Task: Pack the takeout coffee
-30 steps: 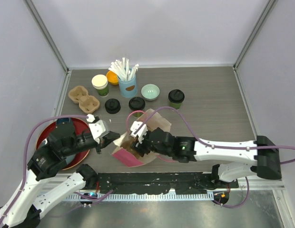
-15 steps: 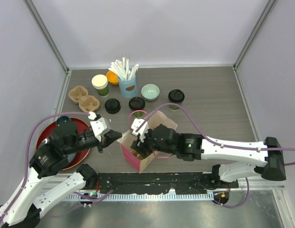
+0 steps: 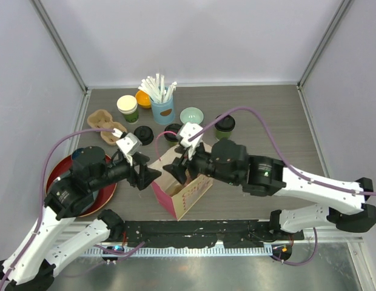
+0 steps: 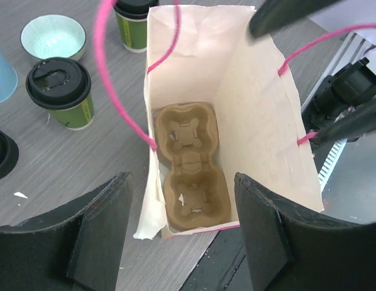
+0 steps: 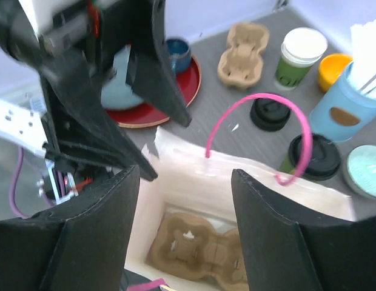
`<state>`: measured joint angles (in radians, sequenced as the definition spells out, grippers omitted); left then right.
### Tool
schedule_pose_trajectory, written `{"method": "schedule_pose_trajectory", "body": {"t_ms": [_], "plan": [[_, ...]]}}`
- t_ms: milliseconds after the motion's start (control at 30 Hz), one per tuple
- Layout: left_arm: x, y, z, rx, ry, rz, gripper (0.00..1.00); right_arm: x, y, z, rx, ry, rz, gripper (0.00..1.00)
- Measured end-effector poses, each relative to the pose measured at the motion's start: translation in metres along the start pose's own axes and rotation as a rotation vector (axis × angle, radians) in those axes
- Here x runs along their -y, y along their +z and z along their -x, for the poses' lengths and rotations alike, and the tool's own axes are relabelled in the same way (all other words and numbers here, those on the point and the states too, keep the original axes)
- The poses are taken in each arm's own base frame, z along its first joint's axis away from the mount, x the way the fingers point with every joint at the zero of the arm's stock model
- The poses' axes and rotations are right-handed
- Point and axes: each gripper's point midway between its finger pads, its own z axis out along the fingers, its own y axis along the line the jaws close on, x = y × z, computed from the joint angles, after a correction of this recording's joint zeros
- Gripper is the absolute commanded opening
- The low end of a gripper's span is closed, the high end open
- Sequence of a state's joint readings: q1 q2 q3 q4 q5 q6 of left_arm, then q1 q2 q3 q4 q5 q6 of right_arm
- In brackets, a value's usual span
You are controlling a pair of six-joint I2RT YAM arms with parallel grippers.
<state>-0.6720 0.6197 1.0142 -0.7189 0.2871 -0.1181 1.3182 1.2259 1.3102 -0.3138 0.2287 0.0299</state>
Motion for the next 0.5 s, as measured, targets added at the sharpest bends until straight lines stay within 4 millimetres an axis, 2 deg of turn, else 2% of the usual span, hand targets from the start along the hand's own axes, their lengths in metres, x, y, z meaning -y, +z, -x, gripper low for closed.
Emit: {"method": "schedule_pose_trajectory", "body": {"t_ms": [67, 133, 200, 300, 367, 500], "plan": [[-0.002, 0.003, -0.001, -0.01, -0.022, 0.011, 0.75, 0.012, -0.014, 0.023, 0.042, 0.025, -0.029, 0.68], [-0.004, 0.005, -0.002, -0.017, -0.044, 0.023, 0.75, 0.031, -0.023, 0.033, 0.054, 0.051, -0.08, 0.69], [-0.007, 0.006, -0.003, -0.021, -0.058, 0.039, 0.76, 0.066, -0.032, 0.035, 0.04, 0.085, -0.175, 0.72], [-0.01, 0.009, -0.003, -0.025, -0.077, 0.049, 0.76, 0.114, -0.041, 0.021, -0.019, 0.115, -0.31, 0.75], [-0.011, 0.012, -0.005, -0.033, -0.083, 0.051, 0.75, 0.137, -0.047, 0.004, -0.083, 0.128, -0.368, 0.75], [-0.013, 0.021, -0.014, -0.062, -0.103, 0.051, 0.71, 0.154, -0.047, -0.024, -0.193, 0.15, -0.367, 0.73]]}}
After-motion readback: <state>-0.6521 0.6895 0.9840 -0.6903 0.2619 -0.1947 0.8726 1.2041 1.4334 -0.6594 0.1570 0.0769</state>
